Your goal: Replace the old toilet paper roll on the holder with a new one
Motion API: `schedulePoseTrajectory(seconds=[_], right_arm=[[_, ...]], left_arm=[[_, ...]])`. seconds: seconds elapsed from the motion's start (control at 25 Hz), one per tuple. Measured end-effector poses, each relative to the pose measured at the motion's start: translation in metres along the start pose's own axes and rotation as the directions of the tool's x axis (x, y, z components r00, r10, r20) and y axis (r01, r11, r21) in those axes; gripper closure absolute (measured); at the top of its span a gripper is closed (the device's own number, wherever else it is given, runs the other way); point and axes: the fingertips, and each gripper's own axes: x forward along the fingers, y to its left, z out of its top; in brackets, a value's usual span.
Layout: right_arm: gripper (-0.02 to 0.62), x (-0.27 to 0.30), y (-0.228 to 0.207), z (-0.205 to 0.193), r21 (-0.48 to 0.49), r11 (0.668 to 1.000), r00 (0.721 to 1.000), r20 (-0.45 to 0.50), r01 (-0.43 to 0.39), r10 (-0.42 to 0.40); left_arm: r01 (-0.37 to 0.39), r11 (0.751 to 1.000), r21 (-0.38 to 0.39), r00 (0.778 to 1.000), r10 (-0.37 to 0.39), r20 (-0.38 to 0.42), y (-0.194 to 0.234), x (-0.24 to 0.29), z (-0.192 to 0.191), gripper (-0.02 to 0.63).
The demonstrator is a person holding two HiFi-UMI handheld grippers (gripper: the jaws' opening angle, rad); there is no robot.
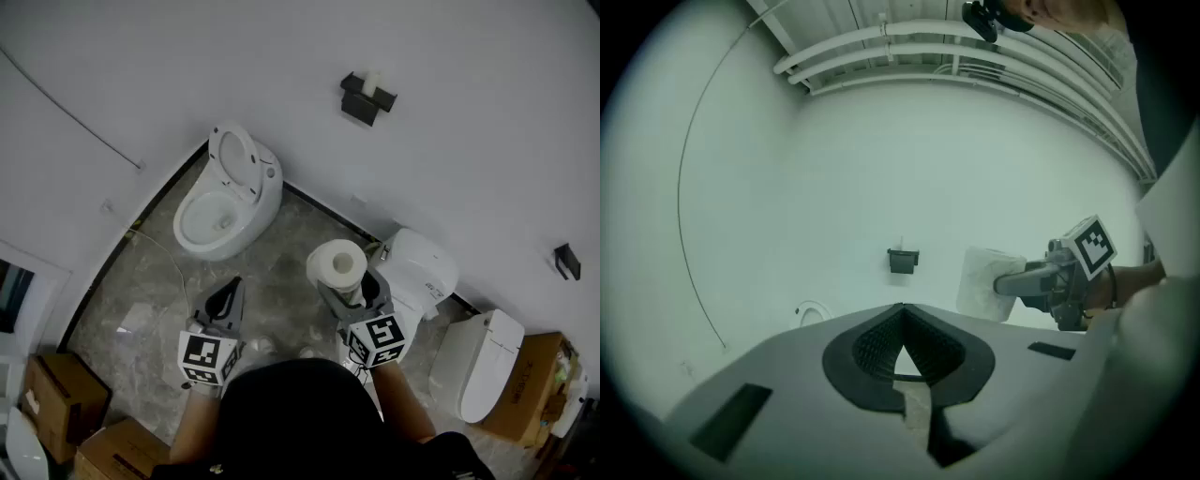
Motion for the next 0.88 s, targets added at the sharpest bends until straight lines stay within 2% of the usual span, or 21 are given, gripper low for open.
schedulePoseTrajectory(seconds=[0.32,0.52,0.88], right_arm=[[0.252,0.025,0.015,0.003,0.002,1.0,1.0,-0.009,-0.006,0.006],[0.25,0.042,0.022,0.004,0.048,0.999,1.0,-0.006,-0.007,0.007],[0.249,0.077,0.027,0.005,0.046,0.997,0.998,-0.024,0.058,-0.057]], left_arm=[[-0.015,1.0,-0.019,1.0,0.014,-0.013,0.031,-0.005,-0.006,0.592],[-0.013,1.0,-0.029,1.0,0.012,-0.02,0.052,-0.01,-0.014,0.592],[-0.006,0.999,-0.045,0.999,0.004,-0.042,0.1,-0.017,-0.036,0.592]])
